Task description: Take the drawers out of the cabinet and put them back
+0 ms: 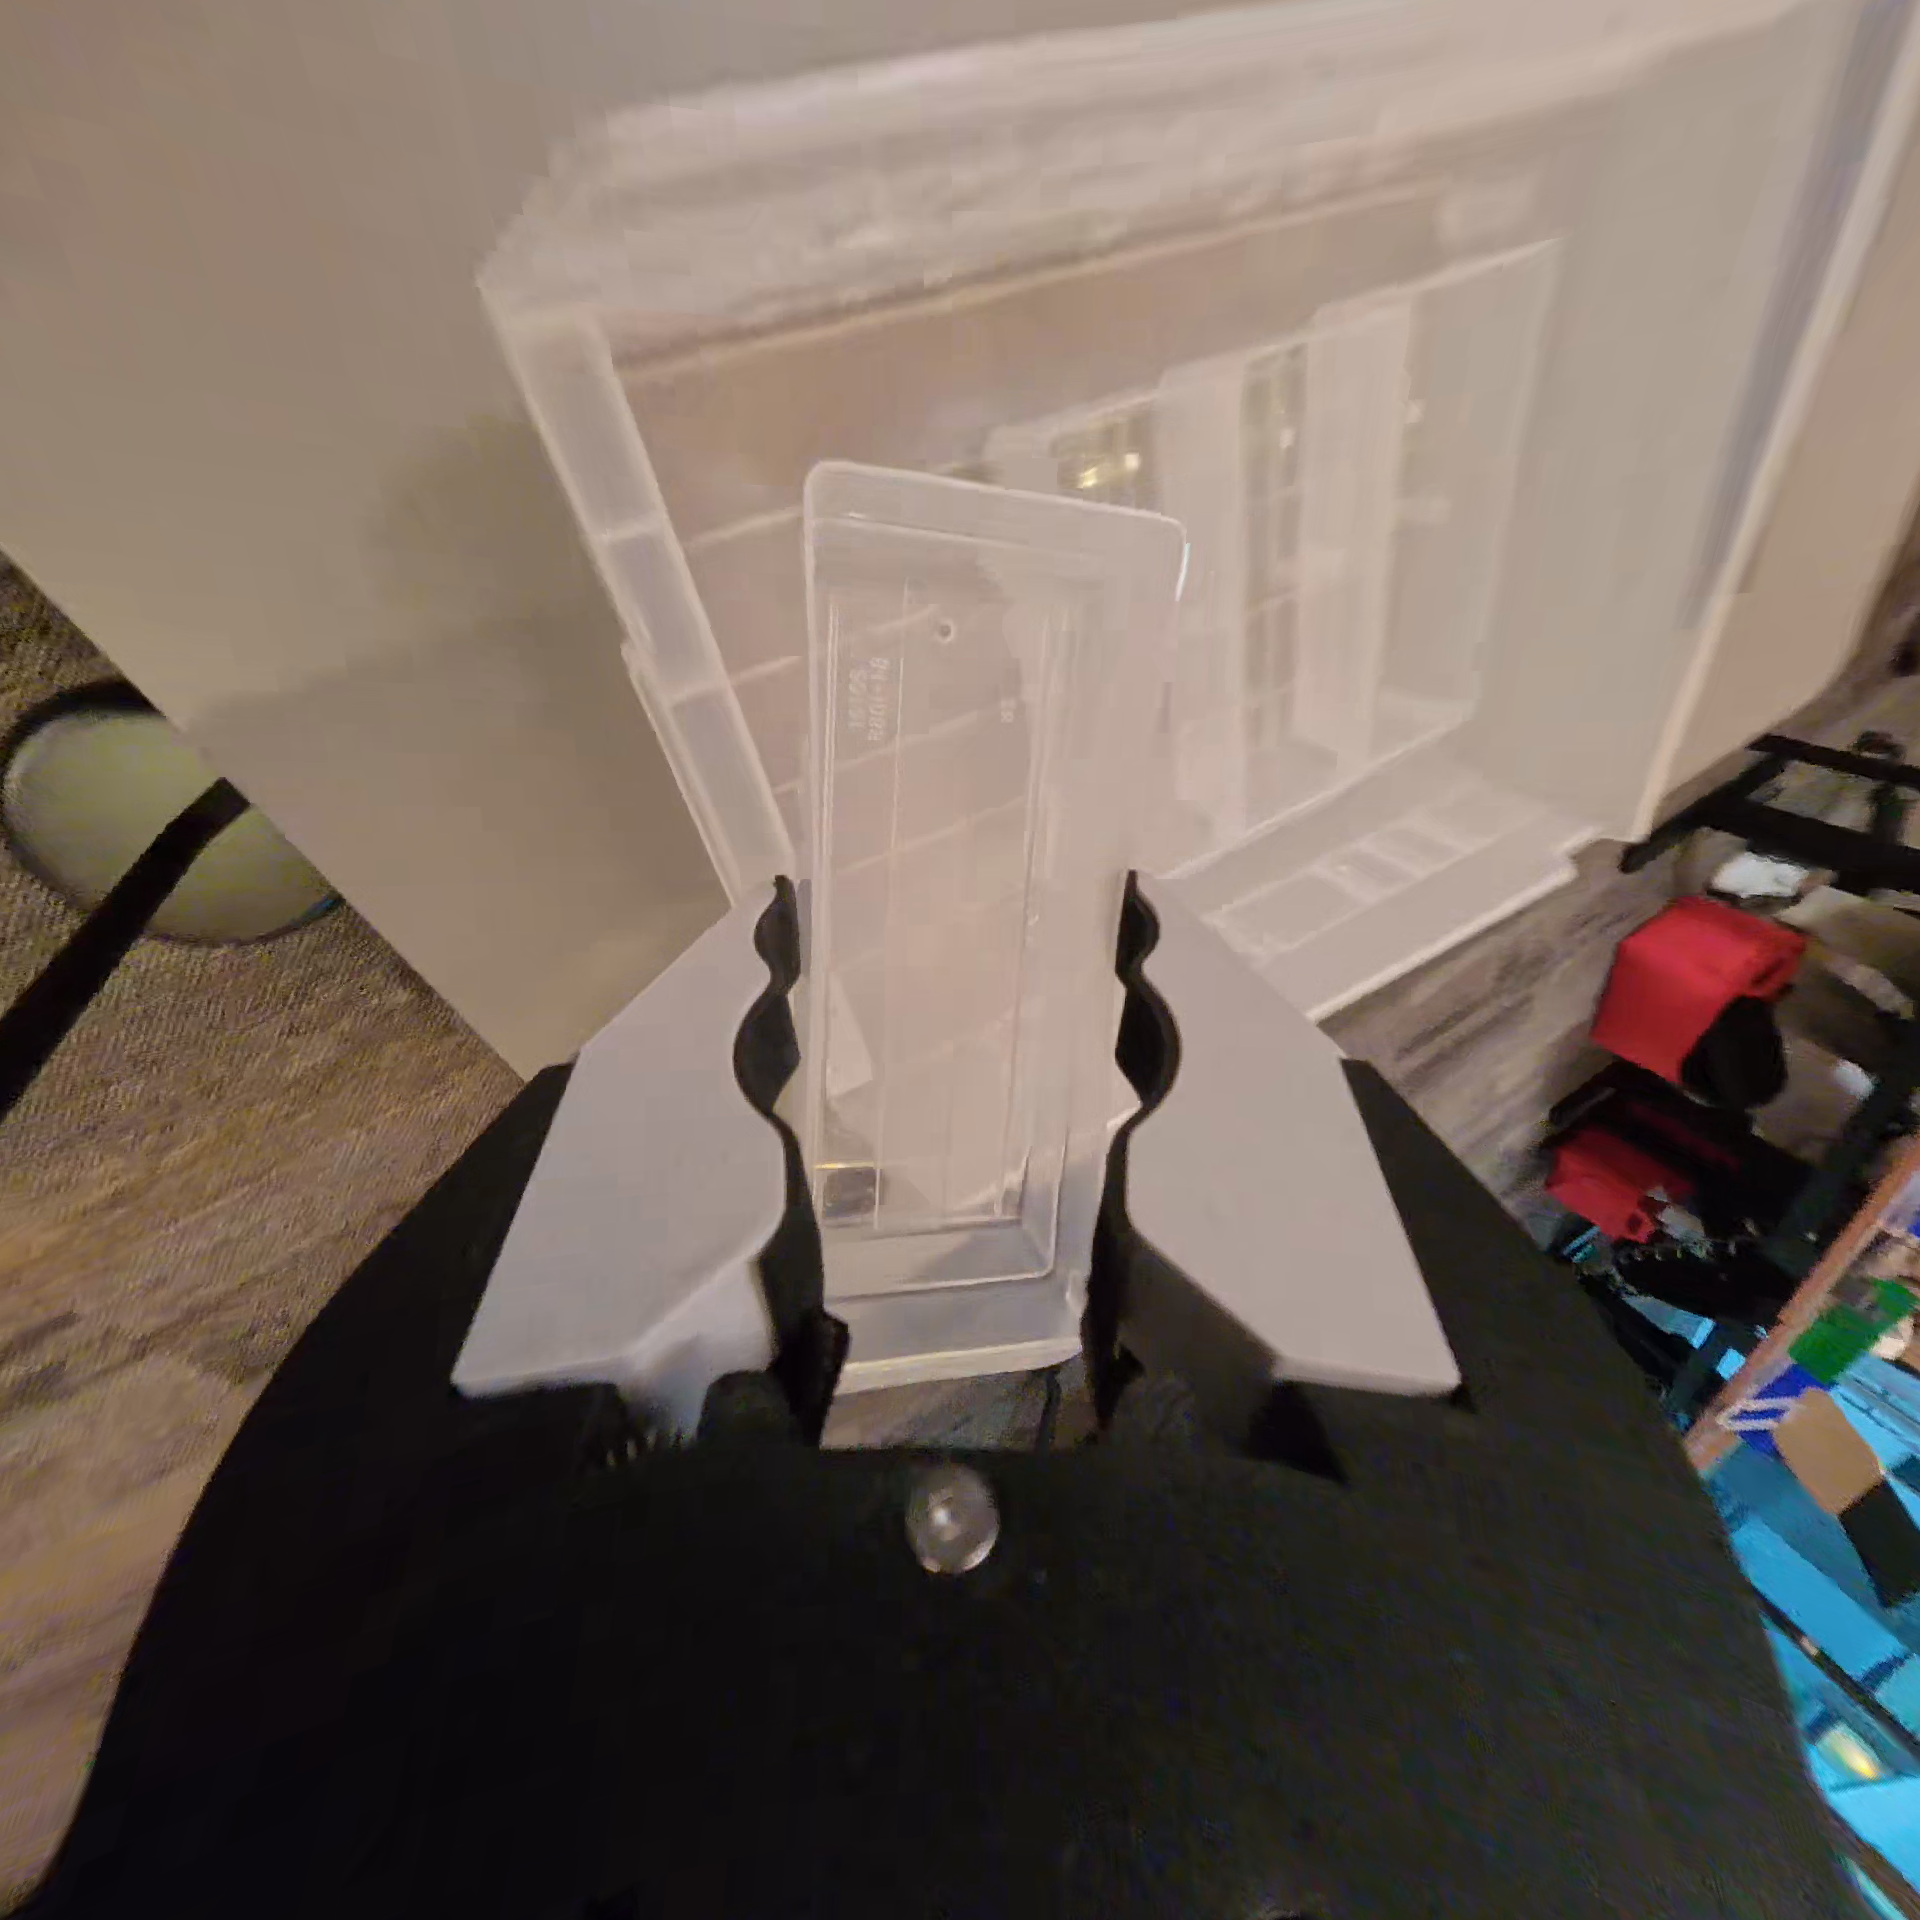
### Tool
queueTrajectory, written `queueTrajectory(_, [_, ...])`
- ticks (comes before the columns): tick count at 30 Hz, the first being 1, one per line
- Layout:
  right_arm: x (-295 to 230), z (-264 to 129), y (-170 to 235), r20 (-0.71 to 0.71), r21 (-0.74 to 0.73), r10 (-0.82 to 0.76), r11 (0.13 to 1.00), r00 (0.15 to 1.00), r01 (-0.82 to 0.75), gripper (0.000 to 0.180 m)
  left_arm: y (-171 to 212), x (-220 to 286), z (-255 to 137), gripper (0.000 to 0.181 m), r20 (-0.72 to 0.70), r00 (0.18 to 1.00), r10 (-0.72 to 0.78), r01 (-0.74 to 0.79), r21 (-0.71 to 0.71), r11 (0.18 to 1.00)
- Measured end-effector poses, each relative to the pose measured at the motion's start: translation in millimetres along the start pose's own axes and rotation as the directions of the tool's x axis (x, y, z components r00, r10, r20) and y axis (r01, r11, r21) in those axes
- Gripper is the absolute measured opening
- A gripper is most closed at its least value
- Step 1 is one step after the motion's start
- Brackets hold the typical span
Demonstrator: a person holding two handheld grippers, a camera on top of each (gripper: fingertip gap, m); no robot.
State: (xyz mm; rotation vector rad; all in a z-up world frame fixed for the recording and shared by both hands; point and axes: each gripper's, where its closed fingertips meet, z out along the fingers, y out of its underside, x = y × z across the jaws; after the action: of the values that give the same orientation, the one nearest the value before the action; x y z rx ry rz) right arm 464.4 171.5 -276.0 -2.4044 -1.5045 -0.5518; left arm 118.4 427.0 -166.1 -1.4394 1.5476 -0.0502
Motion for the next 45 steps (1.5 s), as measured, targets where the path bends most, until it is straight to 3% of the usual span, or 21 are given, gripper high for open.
queueTrajectory(5, [-18.4, 39.5, 10.4, 0.115, -0.049, -0.085, 0.995, 0.99, 0.091, 0.06, 0.1, 0.0, 0.1, 0.002, -0.001, 1.0, -0.001, 0.001, 0.0, 1.0])
queueTrajectory(14, [-11.9, 67.7, -7.5, 0.147, -0.082, -0.195, 0.975, 0.97, 0.208, 0.062, 0.3, 0.0, 0.2, 0.002, -0.002, 1.0, -0.004, 0.004, -0.001, 1.0])
queueTrajectory(18, [-7.5, 77.7, -3.9, 0.15, -0.119, -0.155, 0.978, 0.976, 0.174, 0.066, 0.2, -0.1, 0.1, 0.002, -0.002, 1.0, -0.005, 0.005, -0.001, 1.0])
queueTrajectory(22, [7.1, 72.3, 1.6, 0.066, -0.131, -0.055, 0.989, 0.996, 0.063, 0.078, 0.3, 0.1, 0.1, 0.002, -0.002, 1.0, -0.004, 0.004, -0.001, 1.0])
queueTrajectory(30, [5.7, 41.9, 1.2, -0.042, -0.007, 0.071, 0.997, 0.997, -0.071, 0.062, 0.1, 0.3, 0.0, 0.002, 0.001, 1.0, 0.001, -0.001, -0.001, 1.0])
queueTrajectory(34, [-6.2, 59.1, 5.6, 0.01, -0.055, 0.027, 0.998, 1.0, -0.026, 0.059, 0.0, 0.3, -0.1, 0.002, 0.003, 1.0, 0.003, -0.003, -0.001, 1.0])
queueTrajectory(38, [-14.6, 78.0, 7.6, 0.104, -0.053, 0.021, 0.998, 0.994, -0.015, 0.041, 0.3, -0.2, -0.1, 0.002, 0.008, 1.0, 0.002, -0.002, -0.003, 1.0])
queueTrajectory(42, [-4.1, 91.6, 24.3, 0.061, -0.137, 0.013, 0.991, 0.998, -0.005, 0.033, 0.4, -0.2, 0.0, 0.002, 0.006, 1.0, 0.001, -0.001, -0.003, 1.0])
queueTrajectory(45, [-0.9, 89.4, 19.4, 0.021, -0.109, 0.035, 0.994, 0.999, -0.033, 0.041, 0.4, -0.1, 0.1, 0.002, 0.004, 1.0, 0.0, 0.0, -0.003, 1.0])
